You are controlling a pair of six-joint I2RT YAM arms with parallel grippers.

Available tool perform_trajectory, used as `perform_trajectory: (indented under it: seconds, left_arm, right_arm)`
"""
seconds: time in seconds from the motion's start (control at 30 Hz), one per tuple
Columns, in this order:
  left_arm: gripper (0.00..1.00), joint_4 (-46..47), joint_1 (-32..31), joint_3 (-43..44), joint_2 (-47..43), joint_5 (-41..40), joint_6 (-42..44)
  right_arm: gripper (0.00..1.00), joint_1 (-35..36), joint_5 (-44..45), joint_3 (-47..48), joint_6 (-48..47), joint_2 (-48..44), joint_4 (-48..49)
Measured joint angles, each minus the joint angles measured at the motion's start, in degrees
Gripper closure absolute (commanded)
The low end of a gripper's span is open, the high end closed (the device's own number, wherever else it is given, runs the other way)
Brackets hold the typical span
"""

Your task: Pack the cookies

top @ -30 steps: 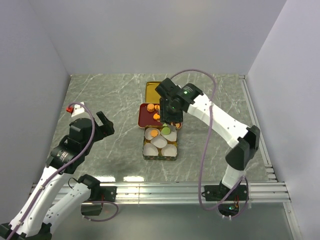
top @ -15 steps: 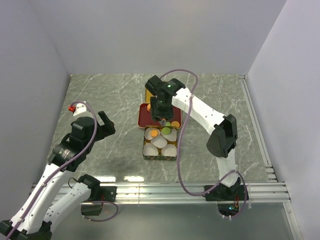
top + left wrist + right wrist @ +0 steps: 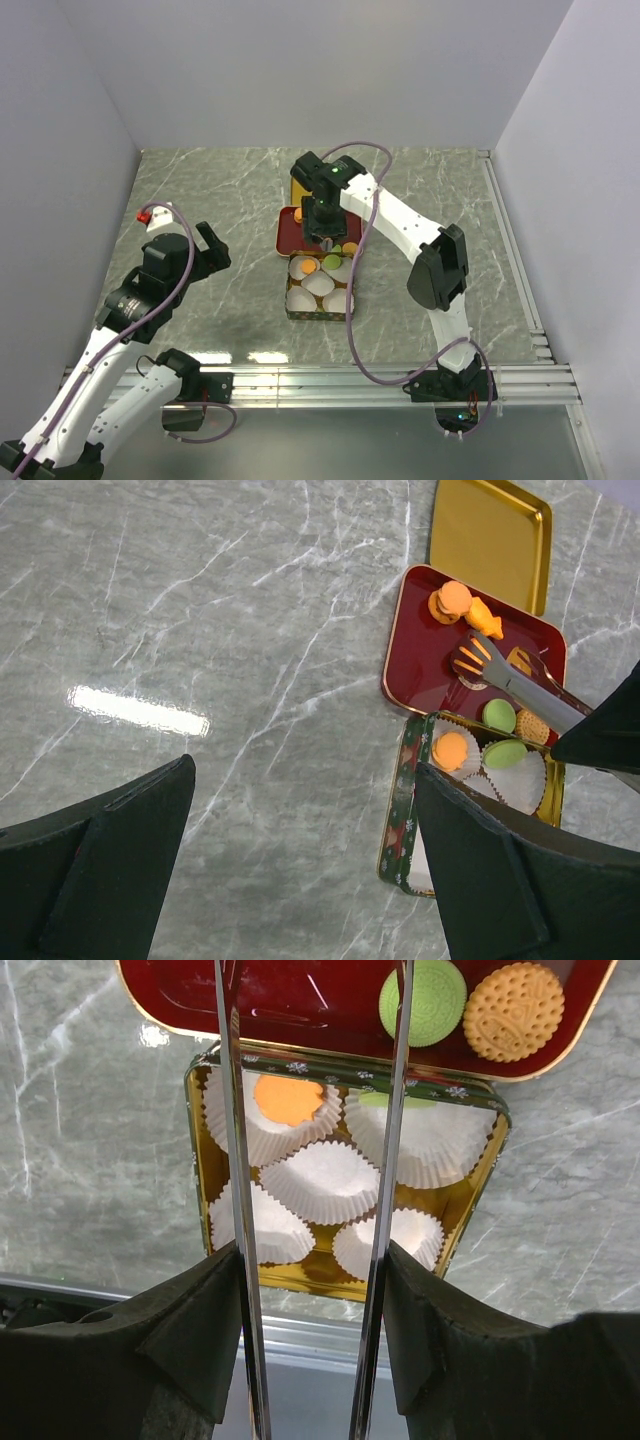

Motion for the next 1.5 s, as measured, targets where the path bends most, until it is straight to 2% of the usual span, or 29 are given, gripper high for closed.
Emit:
perform_trajectory:
  seconds: [0.53, 0.93, 1.17, 1.5]
  left_arm:
    - [0.04, 0.0, 0.0, 0.0, -0.7, -0.1, 0.0]
    - [0.04, 0.0, 1.4, 0.0, -0.5, 0.0, 0.0]
    - [0.04, 0.0, 2.3, 0.0, -0.3, 0.0, 0.0]
    - [0.05, 0.0, 2.9, 0.0, -0.3, 0.0, 0.0]
  right_arm:
    - [0.4, -1.0, -1.2, 2.8, -1.6, 6.5, -0.9]
    - [0.47, -1.5, -1.7, 2.3, -1.9, 6.6, -0.6]
    - [0.52, -1.5, -2.8, -1.7, -2.0, 5.7, 0.6]
    - [0.54, -1.5, -2.7, -3.4, -2.2, 3.8, 1.3]
